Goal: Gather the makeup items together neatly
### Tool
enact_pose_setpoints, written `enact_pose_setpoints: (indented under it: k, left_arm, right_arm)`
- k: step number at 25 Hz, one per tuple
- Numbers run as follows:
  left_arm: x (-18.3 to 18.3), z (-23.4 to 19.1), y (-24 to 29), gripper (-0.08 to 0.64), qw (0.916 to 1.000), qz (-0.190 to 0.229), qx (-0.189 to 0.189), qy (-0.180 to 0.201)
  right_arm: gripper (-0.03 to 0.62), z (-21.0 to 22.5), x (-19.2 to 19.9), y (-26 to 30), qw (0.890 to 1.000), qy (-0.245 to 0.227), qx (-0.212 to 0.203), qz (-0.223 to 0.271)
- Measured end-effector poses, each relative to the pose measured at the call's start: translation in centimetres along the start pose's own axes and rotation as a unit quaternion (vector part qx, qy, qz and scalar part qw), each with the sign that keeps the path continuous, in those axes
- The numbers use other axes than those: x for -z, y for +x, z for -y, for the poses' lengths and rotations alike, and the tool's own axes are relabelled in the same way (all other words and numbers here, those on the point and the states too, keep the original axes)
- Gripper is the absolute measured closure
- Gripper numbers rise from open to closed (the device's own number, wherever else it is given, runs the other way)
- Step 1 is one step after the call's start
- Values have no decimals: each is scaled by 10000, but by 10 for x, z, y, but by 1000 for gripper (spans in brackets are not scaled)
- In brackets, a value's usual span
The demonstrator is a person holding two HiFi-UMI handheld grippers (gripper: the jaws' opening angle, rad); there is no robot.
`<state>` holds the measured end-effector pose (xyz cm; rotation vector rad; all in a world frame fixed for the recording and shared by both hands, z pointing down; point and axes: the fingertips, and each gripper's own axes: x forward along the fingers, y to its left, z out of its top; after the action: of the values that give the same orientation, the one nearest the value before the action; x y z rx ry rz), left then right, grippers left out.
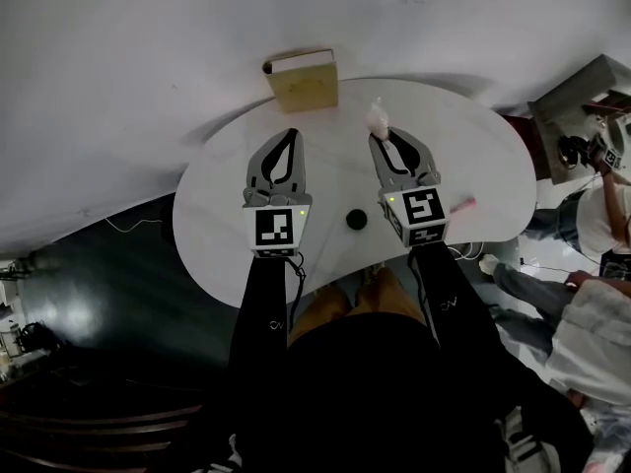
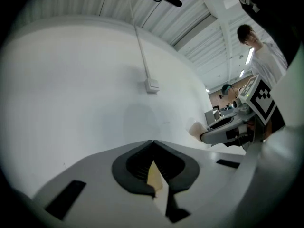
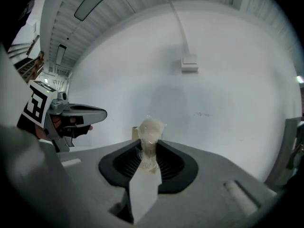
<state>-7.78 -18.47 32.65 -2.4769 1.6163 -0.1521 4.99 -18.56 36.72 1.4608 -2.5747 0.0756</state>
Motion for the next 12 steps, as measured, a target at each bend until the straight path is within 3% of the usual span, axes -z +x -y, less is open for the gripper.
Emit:
enact_pose_setpoints:
  k: [2,6,12]
  left_arm:
    - [-9,1,-2,551,9997,225,-27,-49]
    - [-12,-6,-15,551,9996,270,-117,20]
    - [8,-41,-53,551,9981,-240,-554,-74]
  right_arm:
    - [500,-6,-1,-1,9999,96,21,-28]
    - [500,-32,-9,5,9998,-62,-179,-30]
    - [500,-87,-13,22,9978,190,-635,2]
